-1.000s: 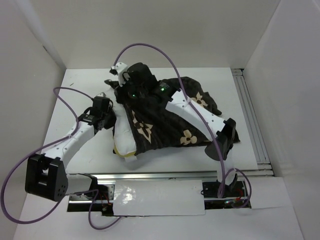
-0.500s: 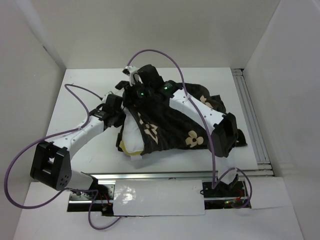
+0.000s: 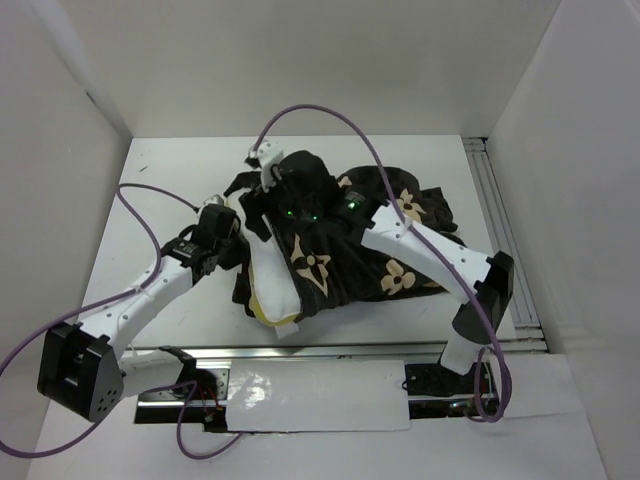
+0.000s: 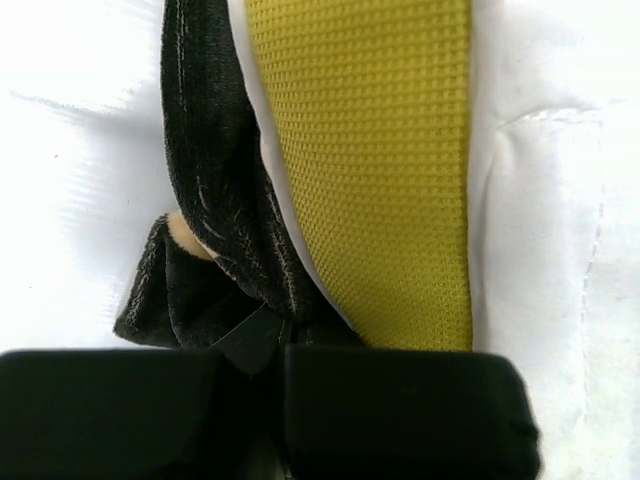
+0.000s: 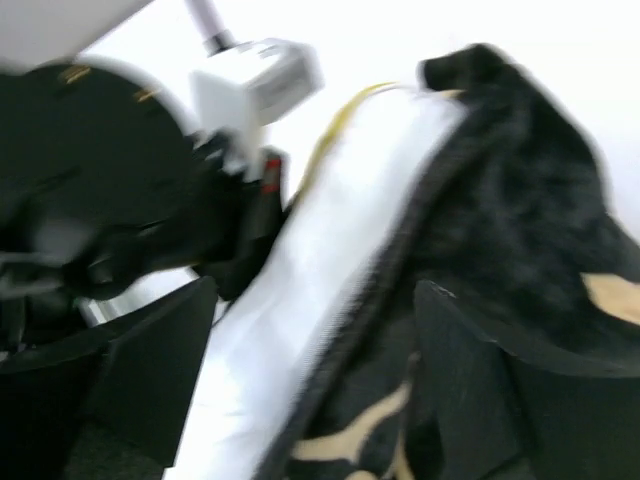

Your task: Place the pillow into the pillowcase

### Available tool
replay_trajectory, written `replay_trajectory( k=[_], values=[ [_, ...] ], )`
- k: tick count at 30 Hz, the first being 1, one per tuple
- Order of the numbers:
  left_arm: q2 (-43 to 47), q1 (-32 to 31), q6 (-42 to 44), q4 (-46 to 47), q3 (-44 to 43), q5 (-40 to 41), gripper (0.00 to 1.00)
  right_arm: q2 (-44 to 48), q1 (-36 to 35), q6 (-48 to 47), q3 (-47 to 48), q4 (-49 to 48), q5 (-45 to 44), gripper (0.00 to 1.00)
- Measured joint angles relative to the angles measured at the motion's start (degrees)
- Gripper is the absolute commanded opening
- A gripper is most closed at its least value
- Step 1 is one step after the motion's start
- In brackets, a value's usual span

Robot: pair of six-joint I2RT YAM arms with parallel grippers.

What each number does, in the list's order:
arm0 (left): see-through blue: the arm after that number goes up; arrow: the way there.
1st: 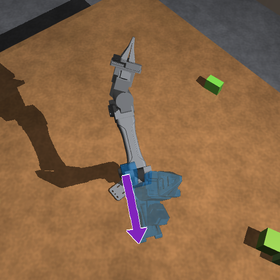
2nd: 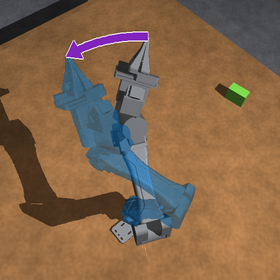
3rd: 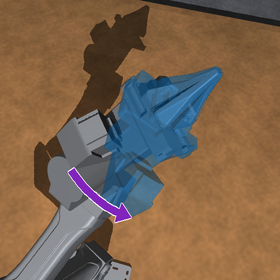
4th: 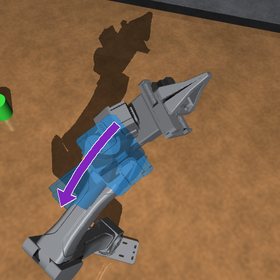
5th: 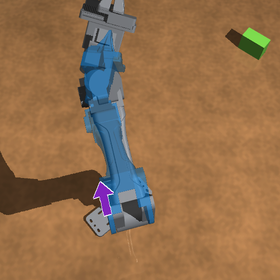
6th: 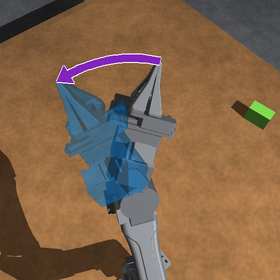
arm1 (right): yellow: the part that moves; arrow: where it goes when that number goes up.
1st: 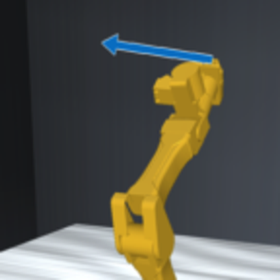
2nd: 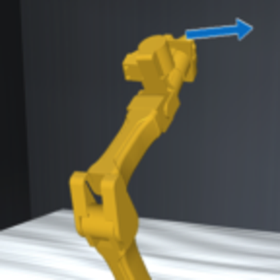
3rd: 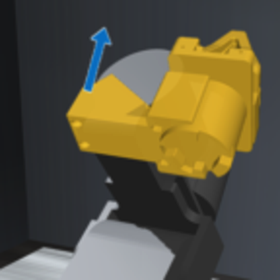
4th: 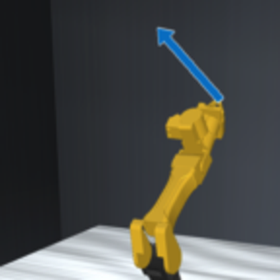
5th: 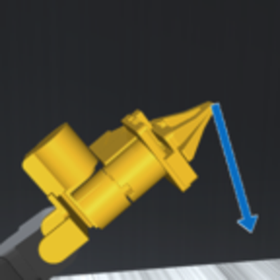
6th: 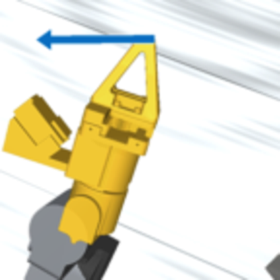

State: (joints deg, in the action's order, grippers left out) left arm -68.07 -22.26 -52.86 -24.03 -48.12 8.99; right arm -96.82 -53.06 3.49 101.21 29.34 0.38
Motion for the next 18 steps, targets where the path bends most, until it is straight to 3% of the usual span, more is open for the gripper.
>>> replay_trajectory(
  k=[8,11,13,14,15,17,18],
  values=[
    [1.0,0.0,0.1,-0.6,0.5,-0.4,0.0,-7.1,-5.6,-0.1,1.5,1.9,-3.6,0.9],
    [1.1,1.5,0.1,-2.3,1.2,-1.0,0.0,-10.5,-5.9,0.4,2.4,3.3,-6.0,0.87],
    [1.2,2.3,0.1,-3.9,1.7,-0.9,0.0,-12.1,-6.3,0.5,4.0,4.6,-7.3,0.74],
    [1.2,2.6,0.1,-4.6,1.9,-0.8,0.0,-12.7,-6.5,0.5,4.5,5.0,-7.5,0.28],
    [1.2,2.8,0.1,-5.1,2.0,-0.7,0.0,-13.0,-6.6,0.3,4.8,5.3,-7.2,0.06],
    [1.9,2.6,0.1,-5.6,2.1,0.0,0.0,-14.0,-6.5,2.3,4.9,5.2,-8.4,0.02],
    [3.0,1.8,0.2,-5.6,2.1,-0.1,0.0,-15.1,-5.7,3.2,4.9,4.7,-8.8,0.12]
  ],
)
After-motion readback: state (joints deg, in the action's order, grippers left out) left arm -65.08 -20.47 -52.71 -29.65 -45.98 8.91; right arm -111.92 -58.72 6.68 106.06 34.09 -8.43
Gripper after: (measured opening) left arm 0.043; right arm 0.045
